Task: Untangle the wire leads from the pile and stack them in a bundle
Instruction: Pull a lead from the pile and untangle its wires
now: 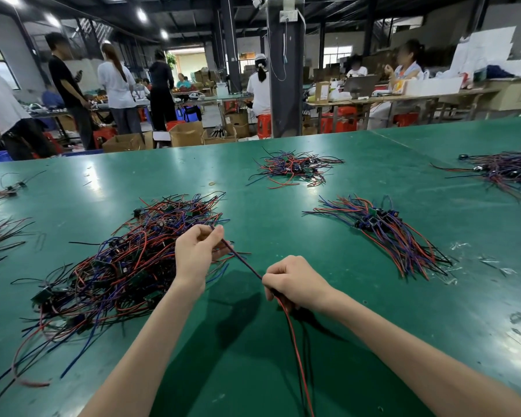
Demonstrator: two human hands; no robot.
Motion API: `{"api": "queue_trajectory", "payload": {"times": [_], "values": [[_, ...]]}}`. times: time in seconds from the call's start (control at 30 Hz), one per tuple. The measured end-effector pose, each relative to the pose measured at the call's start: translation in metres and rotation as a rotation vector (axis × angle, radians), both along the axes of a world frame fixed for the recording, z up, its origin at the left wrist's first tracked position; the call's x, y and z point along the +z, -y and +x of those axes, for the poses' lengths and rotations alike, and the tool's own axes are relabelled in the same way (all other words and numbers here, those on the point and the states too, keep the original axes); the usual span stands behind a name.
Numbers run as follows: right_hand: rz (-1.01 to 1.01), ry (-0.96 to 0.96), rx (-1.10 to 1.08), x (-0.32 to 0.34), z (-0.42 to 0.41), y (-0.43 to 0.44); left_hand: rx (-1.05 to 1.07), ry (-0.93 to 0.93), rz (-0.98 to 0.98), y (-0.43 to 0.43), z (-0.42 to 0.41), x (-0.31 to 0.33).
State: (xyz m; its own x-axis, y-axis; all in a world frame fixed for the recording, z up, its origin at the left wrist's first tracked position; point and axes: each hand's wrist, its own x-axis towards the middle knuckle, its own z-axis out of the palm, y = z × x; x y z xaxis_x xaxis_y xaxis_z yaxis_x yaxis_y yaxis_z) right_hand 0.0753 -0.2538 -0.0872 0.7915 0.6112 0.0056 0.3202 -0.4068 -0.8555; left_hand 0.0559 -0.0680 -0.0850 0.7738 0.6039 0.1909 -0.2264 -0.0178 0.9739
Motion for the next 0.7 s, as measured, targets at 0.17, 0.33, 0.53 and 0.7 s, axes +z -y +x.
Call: {"api": "queue_trajectory", "payload": {"times": [0.17,0.33,0.53,0.7], "values": [[0.014,-0.022,0.042,0.000,-0.001,0.004,0.216,0.067,1.042,-0.002,0.003,-0.017],[0.036,-0.026,0.026,0.002,0.005,0.007,0.109,-0.051,0.268,0.000,0.006,-0.008],[0.029,-0.054,0.010,0.002,0.010,0.010,-0.100,-0.036,-0.394,0.005,0.003,0.004],[0.027,-0.043,0.010,0.000,0.013,0.008,-0.109,-0.043,-0.470,0.007,0.003,0.004]]}}
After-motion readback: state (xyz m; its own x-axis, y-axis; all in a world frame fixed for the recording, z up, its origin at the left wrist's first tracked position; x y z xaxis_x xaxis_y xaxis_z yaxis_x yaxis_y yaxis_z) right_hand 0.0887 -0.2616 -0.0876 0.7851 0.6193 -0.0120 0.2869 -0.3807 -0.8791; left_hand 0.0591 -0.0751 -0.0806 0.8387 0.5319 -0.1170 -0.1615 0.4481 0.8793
